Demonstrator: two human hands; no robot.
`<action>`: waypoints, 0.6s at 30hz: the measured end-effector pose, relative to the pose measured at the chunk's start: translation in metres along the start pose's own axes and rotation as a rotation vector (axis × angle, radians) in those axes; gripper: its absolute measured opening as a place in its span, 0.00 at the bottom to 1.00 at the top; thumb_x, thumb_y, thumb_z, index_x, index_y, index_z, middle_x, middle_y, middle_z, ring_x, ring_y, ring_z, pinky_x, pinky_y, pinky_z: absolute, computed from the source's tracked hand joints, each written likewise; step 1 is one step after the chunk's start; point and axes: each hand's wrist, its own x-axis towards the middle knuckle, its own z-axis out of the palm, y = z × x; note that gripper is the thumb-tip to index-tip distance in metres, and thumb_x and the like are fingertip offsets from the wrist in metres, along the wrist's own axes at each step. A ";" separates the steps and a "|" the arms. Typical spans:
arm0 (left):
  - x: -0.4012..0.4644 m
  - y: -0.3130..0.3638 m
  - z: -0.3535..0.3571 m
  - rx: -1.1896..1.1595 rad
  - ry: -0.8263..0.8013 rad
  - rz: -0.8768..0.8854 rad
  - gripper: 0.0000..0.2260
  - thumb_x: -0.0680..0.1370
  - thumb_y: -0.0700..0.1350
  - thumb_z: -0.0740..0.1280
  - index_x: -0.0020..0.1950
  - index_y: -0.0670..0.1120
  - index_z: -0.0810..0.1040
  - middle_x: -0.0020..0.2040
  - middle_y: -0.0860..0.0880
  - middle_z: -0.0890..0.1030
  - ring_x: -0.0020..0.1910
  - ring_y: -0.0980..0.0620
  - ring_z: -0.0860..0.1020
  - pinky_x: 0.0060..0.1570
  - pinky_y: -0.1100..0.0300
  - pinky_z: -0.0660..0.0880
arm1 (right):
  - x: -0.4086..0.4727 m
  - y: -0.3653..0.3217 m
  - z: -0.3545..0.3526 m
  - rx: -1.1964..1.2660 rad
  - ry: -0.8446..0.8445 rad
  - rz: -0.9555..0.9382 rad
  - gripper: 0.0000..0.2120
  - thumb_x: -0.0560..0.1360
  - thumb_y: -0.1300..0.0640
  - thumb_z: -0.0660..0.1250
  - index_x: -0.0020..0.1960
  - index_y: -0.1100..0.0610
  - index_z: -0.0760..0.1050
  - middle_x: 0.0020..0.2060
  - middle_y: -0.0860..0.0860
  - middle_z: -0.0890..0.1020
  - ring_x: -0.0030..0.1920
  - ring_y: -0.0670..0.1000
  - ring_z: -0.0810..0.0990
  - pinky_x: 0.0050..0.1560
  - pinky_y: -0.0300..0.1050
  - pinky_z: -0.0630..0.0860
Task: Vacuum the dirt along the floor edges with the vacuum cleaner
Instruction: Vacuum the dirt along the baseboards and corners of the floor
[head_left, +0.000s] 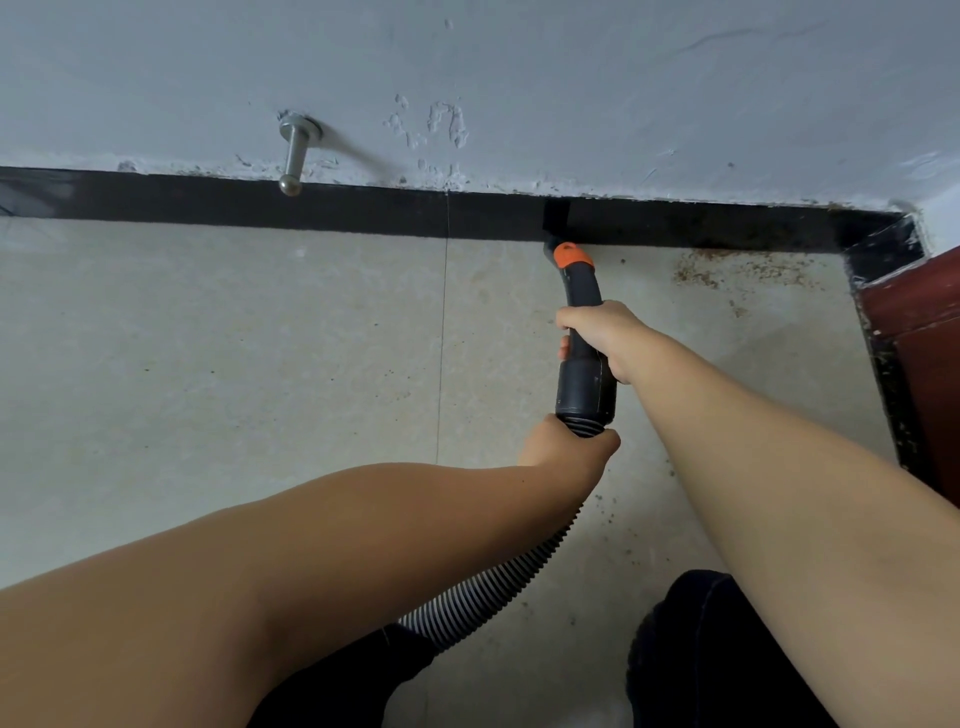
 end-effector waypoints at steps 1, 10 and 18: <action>-0.001 0.000 0.001 0.007 -0.023 0.002 0.07 0.70 0.45 0.67 0.45 0.49 0.71 0.33 0.49 0.72 0.30 0.49 0.71 0.32 0.61 0.70 | -0.001 0.002 -0.003 0.002 0.022 0.008 0.08 0.73 0.65 0.65 0.51 0.62 0.70 0.31 0.55 0.77 0.20 0.49 0.76 0.21 0.37 0.74; -0.007 0.003 0.032 0.156 -0.250 -0.047 0.12 0.72 0.44 0.70 0.53 0.44 0.74 0.39 0.45 0.75 0.37 0.47 0.73 0.40 0.57 0.73 | -0.006 0.048 -0.064 0.255 0.311 0.123 0.05 0.73 0.66 0.64 0.45 0.61 0.68 0.31 0.55 0.76 0.25 0.51 0.74 0.25 0.40 0.74; -0.008 0.007 0.057 0.281 -0.285 0.001 0.08 0.71 0.45 0.70 0.44 0.46 0.72 0.33 0.48 0.72 0.30 0.50 0.71 0.32 0.61 0.69 | -0.003 0.068 -0.100 0.337 0.419 0.158 0.07 0.73 0.64 0.65 0.49 0.61 0.70 0.28 0.54 0.76 0.23 0.51 0.75 0.28 0.42 0.74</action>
